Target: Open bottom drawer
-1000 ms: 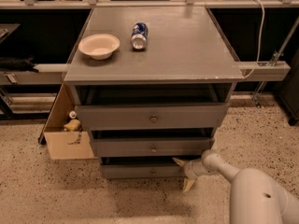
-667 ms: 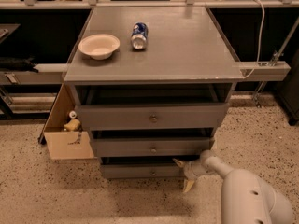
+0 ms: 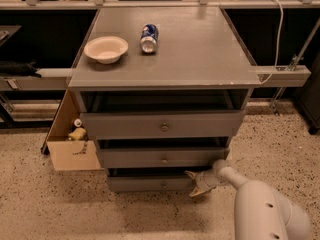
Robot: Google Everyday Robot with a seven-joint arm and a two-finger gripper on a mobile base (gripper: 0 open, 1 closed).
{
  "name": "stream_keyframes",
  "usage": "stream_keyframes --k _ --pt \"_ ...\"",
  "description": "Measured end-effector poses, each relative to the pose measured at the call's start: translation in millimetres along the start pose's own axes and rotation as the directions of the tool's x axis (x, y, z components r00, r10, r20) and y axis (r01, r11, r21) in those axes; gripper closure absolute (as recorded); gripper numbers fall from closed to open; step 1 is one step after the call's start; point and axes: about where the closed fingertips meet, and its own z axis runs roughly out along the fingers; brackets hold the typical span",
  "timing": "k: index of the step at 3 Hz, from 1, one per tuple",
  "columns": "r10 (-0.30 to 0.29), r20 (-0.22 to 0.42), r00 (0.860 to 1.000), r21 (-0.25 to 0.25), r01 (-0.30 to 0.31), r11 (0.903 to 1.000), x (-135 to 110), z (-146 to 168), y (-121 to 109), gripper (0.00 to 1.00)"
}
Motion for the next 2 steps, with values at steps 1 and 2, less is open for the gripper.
stream_keyframes --k 1,2 --pt "0.000 0.000 1.000 0.000 0.000 1.0000 -2.0 -3.5 -1.1 0.63" --pt "0.000 0.000 1.000 0.000 0.000 1.0000 -4.4 -8.0 -2.8 0.85"
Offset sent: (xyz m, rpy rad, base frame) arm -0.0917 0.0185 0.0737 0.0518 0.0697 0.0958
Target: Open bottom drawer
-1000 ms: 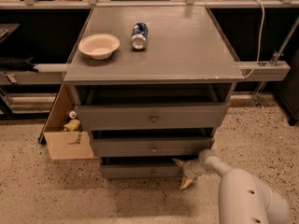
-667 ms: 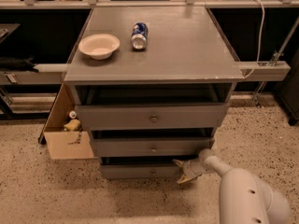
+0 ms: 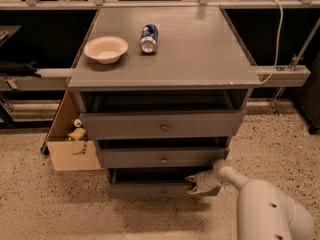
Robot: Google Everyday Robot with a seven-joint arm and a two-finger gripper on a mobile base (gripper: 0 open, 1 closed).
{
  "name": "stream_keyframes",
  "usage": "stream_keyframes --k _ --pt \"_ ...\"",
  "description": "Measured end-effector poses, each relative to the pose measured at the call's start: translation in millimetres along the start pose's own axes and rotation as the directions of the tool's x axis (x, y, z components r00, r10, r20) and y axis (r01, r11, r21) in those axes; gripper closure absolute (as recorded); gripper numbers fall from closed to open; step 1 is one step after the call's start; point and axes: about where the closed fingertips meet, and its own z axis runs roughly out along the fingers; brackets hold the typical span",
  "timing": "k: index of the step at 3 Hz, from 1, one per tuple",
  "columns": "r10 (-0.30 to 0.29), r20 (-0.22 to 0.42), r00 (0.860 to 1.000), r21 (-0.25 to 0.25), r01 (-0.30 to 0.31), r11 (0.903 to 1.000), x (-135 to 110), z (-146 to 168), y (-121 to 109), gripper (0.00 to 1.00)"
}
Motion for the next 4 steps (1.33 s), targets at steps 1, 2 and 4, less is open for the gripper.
stream_keyframes --k 1,2,4 --pt "0.000 0.000 1.000 0.000 0.000 1.0000 -0.8 -1.4 -0.5 1.00" --pt "0.000 0.000 1.000 0.000 0.000 1.0000 -0.8 -1.4 -0.5 0.74" --pt "0.000 0.000 1.000 0.000 0.000 1.0000 -0.9 -1.4 -0.5 0.28"
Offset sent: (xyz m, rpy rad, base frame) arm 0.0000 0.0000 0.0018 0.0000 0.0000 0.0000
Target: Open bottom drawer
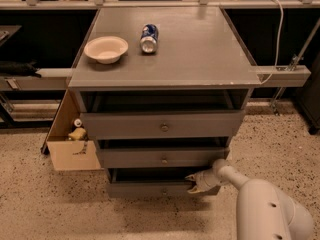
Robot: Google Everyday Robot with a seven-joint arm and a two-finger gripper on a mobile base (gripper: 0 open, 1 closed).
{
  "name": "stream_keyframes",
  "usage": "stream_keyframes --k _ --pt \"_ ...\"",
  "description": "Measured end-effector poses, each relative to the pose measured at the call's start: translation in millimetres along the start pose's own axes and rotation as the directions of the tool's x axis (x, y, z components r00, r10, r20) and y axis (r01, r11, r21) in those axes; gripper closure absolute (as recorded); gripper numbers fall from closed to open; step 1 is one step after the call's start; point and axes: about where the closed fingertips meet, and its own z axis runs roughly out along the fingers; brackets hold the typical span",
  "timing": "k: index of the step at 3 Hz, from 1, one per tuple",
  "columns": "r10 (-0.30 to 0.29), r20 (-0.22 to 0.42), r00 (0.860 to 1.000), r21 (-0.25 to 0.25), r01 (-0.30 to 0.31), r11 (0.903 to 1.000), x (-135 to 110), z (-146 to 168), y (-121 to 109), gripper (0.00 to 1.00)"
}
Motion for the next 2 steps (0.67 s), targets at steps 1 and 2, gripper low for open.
stream_keyframes --k 1,2 --pt "0.000 0.000 1.000 0.000 0.000 1.0000 0.0 0.1 0.0 0.03" --pt "0.000 0.000 1.000 0.000 0.000 1.0000 0.0 0.1 0.0 0.00"
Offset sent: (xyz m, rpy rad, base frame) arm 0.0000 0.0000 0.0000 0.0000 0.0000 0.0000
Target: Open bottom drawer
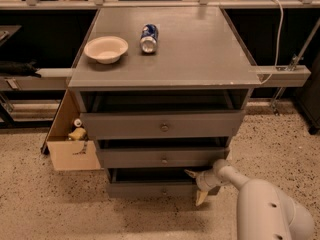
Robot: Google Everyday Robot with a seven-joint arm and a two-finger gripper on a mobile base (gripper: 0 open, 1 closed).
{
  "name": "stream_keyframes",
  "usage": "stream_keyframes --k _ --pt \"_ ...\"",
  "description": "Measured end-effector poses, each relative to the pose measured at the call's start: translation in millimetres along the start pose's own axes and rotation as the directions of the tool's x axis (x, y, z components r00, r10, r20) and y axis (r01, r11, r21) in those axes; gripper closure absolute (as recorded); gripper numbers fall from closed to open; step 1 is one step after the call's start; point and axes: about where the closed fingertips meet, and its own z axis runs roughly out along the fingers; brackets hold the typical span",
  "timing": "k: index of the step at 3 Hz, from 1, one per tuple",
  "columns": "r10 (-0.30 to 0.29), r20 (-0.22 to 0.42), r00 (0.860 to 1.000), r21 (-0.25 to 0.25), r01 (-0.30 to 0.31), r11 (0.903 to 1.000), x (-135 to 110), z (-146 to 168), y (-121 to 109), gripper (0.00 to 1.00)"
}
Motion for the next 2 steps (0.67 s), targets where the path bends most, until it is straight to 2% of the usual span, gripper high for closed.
stream_keyframes --k 1,2 --pt "0.000 0.000 1.000 0.000 0.000 1.0000 0.0 0.0 0.0 0.00" --pt "0.013 0.003 1.000 -0.021 -0.013 0.9997 -3.2 4.2 7.1 0.00"
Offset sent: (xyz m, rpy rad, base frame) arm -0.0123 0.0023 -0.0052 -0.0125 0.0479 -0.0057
